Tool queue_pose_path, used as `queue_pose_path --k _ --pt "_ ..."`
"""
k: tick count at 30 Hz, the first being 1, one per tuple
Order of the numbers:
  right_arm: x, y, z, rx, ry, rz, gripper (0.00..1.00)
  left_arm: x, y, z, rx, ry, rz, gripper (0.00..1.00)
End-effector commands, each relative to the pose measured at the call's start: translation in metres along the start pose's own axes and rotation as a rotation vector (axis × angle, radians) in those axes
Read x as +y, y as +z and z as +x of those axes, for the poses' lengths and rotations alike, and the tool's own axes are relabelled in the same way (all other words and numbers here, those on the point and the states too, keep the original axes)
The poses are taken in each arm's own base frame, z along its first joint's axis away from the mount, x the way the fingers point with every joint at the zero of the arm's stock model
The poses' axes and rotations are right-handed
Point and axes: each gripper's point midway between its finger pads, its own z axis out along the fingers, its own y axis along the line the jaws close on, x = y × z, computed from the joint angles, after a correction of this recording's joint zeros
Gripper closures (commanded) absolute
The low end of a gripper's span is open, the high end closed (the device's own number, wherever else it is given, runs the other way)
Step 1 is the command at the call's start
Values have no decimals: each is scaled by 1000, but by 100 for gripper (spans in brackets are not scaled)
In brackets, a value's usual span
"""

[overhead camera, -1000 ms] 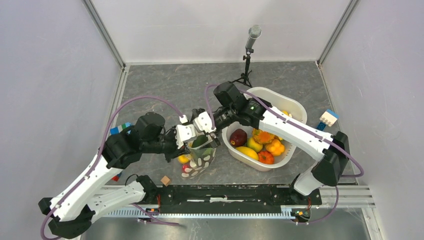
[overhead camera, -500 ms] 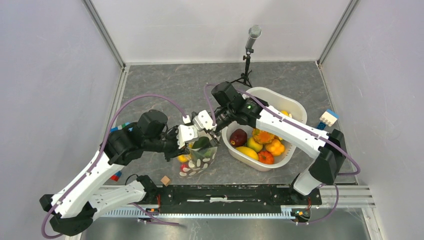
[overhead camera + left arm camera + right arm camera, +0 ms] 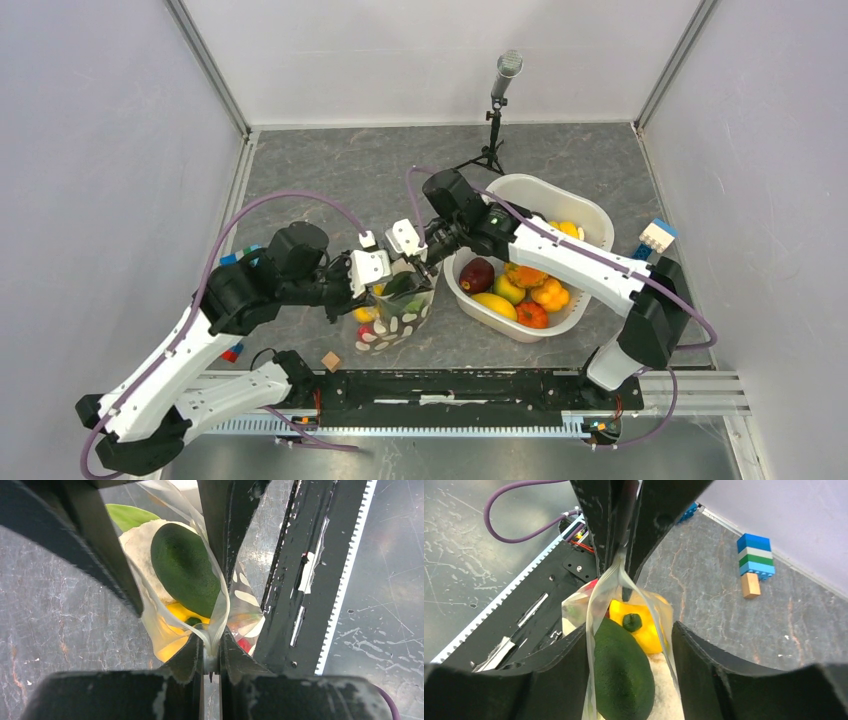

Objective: Place the food in the zip-top bag and seal the zipper

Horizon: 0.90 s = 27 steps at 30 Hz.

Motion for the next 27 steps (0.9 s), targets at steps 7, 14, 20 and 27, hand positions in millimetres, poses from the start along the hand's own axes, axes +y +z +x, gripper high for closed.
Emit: queue_pose_path --k 7,14,20,27 --pt "-4 2 3 -14 25 38 49 5 -10 -28 -159 54 -53 98" --pt "-4 2 3 -26 25 55 70 6 -10 -24 -158 51 -64 98" --pt "-11 0 2 -23 43 111 93 8 -11 -19 -152 20 -92 82" --pt "-45 -23 2 -62 140 382 100 24 -25 -20 -225 -72 -240 3"
